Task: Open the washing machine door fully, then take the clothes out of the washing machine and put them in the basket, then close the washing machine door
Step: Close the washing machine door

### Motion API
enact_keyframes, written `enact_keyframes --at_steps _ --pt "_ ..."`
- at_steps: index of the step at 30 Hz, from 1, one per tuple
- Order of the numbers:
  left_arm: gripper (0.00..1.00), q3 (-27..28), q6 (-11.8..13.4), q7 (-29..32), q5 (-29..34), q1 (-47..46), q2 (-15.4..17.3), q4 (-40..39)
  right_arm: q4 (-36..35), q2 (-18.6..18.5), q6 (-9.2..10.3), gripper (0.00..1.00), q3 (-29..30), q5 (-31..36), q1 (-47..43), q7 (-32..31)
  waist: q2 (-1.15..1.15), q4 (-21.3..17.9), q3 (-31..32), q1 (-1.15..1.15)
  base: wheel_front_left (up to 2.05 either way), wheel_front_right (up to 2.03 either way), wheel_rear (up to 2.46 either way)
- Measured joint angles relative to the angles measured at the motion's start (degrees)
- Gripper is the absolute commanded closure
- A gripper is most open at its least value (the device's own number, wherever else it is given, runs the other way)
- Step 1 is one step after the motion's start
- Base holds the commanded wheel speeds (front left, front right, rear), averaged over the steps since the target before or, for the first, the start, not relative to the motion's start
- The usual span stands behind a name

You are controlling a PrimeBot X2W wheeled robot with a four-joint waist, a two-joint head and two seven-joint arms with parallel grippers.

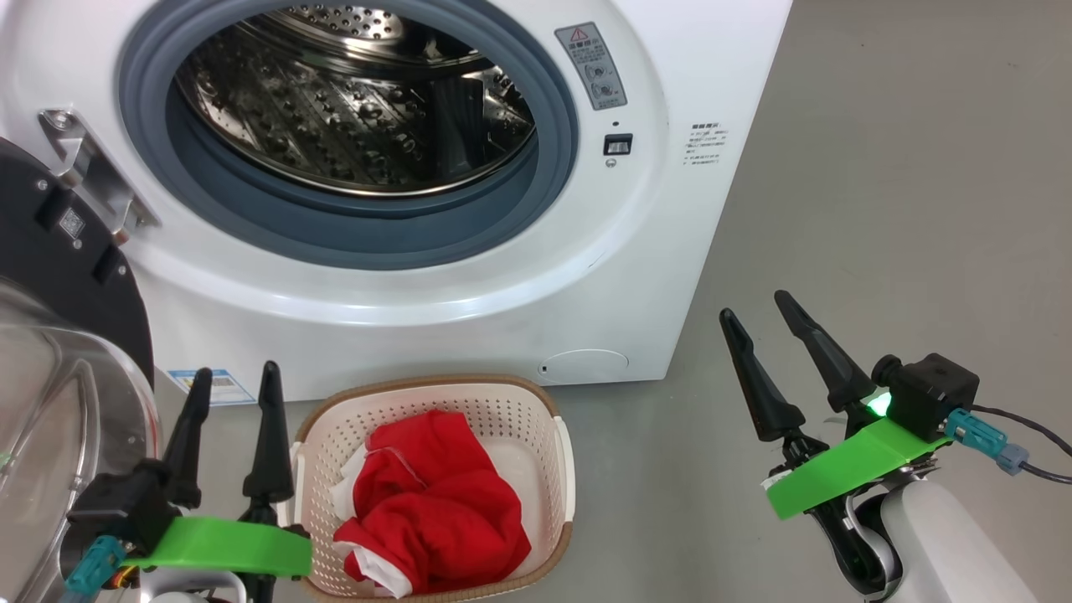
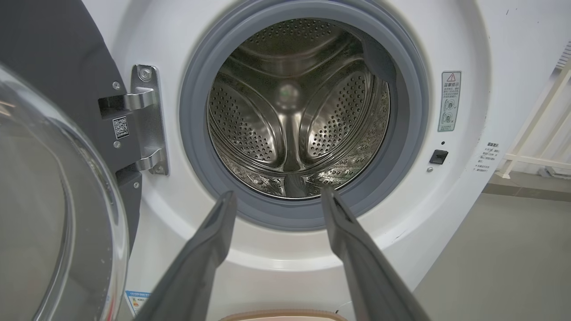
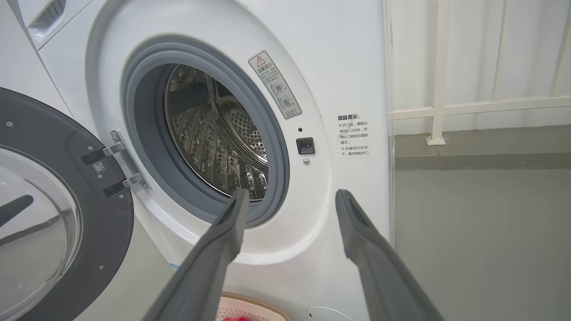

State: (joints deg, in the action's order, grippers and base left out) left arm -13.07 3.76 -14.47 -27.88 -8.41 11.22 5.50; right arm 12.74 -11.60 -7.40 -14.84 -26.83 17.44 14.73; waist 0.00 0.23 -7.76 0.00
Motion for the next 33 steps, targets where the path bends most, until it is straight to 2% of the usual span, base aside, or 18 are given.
enact_keyframes --at_steps 10,24,33 --pt "0.00 0.68 -0.49 0.00 0.01 0.00 -0.35 -0.29 -0.02 -0.02 0.00 0.00 0.12 0.00 -0.01 0.00 0.00 0.07 -0.38 0.00 -0.31 0.31 0.00" --pt "0.00 1.45 -1.07 0.00 0.12 0.01 -0.87 -0.24 0.00 0.02 0.00 0.00 0.35 0.00 -0.01 0.00 0.00 0.08 -0.51 0.00 -1.30 1.30 0.00" --pt "0.00 1.70 -1.59 0.00 0.53 0.01 -1.05 0.12 -0.01 0.00 0.00 0.00 0.35 0.00 -0.01 0.00 0.00 0.08 -0.53 0.00 -0.24 0.24 0.00"
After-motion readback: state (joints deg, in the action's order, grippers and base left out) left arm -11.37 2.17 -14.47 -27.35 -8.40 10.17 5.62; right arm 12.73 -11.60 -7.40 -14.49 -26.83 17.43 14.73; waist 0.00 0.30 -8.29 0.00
